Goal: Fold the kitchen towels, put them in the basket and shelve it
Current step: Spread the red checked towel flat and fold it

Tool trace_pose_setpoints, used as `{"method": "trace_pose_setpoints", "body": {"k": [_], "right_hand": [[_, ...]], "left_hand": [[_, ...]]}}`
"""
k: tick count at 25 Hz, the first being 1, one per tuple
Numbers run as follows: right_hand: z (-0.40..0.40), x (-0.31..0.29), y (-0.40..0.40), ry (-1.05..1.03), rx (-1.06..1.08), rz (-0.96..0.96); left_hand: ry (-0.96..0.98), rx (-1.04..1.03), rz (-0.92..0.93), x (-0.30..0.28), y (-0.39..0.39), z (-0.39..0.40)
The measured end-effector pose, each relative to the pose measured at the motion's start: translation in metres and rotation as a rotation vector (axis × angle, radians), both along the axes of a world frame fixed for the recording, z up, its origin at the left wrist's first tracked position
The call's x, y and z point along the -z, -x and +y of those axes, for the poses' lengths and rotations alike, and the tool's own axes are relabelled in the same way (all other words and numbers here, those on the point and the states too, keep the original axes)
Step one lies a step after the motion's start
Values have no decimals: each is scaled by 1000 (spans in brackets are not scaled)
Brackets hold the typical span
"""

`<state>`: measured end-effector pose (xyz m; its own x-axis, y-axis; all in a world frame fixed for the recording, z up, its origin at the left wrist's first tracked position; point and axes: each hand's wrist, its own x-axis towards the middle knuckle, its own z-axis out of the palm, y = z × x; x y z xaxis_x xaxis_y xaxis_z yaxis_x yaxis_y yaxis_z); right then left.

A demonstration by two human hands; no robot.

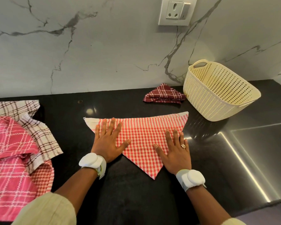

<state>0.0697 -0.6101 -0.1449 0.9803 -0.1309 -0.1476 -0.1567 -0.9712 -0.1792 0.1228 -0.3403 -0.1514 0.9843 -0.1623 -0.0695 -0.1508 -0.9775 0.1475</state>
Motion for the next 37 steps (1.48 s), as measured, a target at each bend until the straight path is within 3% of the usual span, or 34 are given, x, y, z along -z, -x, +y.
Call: {"method": "trace_pose_setpoints", "body": {"k": [4,7,12,14,18,21,23,26,29,32,34,37], "right_hand": [[3,3,5,-186,62,-144],[0,-12,14,-637,357,-382],[10,-38,-15,-1467,840,-295],[13,-40,-28,-1594,899,-168],[16,-32,-54,-1508,831,-5],[9,-49,-71,-1501,834,-156],[-2,-65,-80,-1335,781,-315],[14,-81,-82,-849,485,-496],[65,-65,-71,-615,57,-566],[112,-27,-61,-359,-269,-506],[124,-13,-56,-230,-346,-442],[125,-10,-50,-191,-385,-407]], "left_hand": [[75,42,-77,-3,8,-1],[118,98,-100,-5,21,-3],[157,59,-85,-3,36,-2],[155,62,-57,-6,39,0],[237,74,-60,-7,44,6],[264,17,-154,-6,42,6],[276,5,-178,-5,41,4],[271,11,-173,-5,38,3],[236,-2,-158,-4,38,3],[204,-14,-175,-2,37,4],[180,-13,-179,-2,37,4],[177,-15,-176,-2,36,3]]}}
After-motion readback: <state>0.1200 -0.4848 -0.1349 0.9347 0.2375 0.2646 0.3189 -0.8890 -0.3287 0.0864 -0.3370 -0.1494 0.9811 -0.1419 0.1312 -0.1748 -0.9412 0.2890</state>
